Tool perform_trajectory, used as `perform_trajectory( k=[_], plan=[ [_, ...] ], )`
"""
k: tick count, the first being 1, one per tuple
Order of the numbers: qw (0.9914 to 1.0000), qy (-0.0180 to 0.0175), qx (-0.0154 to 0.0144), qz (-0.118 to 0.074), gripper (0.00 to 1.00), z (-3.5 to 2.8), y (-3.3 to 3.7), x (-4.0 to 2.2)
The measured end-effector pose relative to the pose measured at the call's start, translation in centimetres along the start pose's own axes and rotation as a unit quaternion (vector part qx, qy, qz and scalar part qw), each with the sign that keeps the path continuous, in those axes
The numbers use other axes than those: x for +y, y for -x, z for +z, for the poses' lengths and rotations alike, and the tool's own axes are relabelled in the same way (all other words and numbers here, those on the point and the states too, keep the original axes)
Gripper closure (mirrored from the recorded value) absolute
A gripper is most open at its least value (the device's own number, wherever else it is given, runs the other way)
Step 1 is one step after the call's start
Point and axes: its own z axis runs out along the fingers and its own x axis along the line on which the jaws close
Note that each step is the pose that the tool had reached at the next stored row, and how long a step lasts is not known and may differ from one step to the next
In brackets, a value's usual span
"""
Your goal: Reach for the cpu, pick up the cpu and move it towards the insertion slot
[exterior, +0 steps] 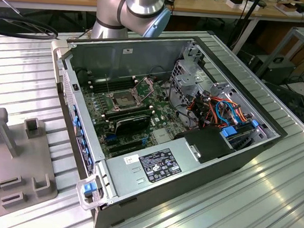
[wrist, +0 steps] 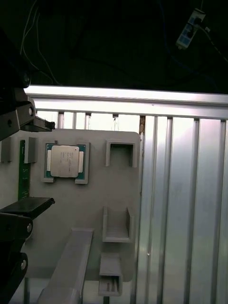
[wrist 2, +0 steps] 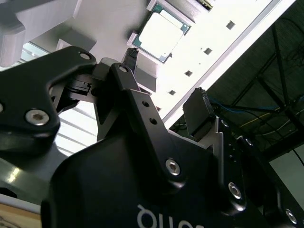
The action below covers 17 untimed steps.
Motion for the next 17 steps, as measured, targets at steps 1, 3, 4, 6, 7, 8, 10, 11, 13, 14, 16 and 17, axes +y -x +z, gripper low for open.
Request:
perform_trajectory(
  k=[1,3,4,6,7,8,10,11,13,14,16,17],
  plan=[
    [1.00000,0.0000,0.0000,0.000,0.34,0.01,0.00,0.00],
    [1.00000,0.0001,-0.0002,0.000,0.34,0.11,0.00,0.00],
    [1.00000,0.0000,0.0000,0.000,0.34,0.16,0.00,0.00],
    [1.00000,0.0000,0.0000,0.000,0.34,0.31,0.00,-0.01],
    [1.00000,0.0000,0.0000,0.000,0.34,0.44,-0.01,-0.02],
    [1.00000,0.0000,0.0000,0.000,0.34,0.53,-0.01,-0.03],
    [1.00000,0.0000,0.0000,0.000,0.34,0.87,-0.01,-0.06],
    [1.00000,0.0000,0.0000,0.000,0.34,1.00,-0.02,-0.07],
    [1.00000,0.0000,0.0000,0.000,0.34,1.27,-0.02,-0.09],
    [1.00000,0.0000,0.0000,0.000,0.34,1.44,-0.02,-0.10],
    [1.00000,0.0001,0.0000,0.000,0.34,1.65,-0.02,-0.12],
    [1.00000,0.0000,0.0000,0.000,0.34,1.75,-0.03,-0.13]
  ],
)
